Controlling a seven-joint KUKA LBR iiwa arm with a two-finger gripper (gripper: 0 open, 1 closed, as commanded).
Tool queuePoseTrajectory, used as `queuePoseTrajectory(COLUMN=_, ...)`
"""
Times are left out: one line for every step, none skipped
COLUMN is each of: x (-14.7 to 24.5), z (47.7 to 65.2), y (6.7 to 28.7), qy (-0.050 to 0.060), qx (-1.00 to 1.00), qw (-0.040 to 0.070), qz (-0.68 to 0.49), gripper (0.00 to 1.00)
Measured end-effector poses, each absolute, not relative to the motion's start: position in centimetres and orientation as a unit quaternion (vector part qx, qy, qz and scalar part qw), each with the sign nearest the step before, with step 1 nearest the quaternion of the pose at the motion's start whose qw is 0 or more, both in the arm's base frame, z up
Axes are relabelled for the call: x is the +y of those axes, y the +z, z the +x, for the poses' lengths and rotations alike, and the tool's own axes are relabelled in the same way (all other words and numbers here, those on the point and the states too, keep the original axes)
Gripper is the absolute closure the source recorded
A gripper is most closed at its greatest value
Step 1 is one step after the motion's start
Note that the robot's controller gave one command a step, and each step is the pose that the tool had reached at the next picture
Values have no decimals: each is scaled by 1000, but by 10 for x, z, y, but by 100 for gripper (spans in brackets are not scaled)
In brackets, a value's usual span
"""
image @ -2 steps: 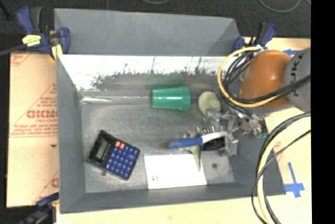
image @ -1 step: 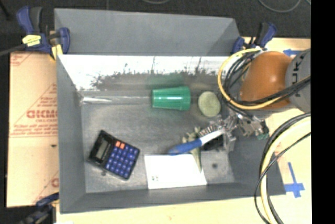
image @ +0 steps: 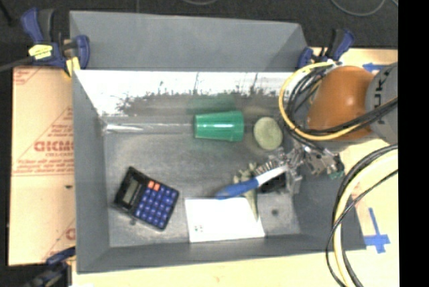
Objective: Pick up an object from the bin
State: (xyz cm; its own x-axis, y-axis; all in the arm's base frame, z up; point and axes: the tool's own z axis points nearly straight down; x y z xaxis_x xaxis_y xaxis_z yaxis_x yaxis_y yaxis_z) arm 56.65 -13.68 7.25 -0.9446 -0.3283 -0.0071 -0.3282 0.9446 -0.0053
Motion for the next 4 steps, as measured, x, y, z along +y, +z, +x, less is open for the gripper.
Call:
queuePoseTrajectory(x=-137, z=566, y=74, qy=-2, qx=986, qw=4, qz=-166, gripper=100)
queuePoseTrajectory(x=-136, z=564, y=85, qy=0, qx=986, qw=-1, qz=-166, gripper=100)
queuePoseTrajectory(x=-136, z=563, y=108, qy=1, qx=986, qw=-3, qz=-166, gripper=100)
queuePoseTrajectory(x=-137, z=564, y=130, qy=0, qx=986, qw=0, qz=-165, gripper=100)
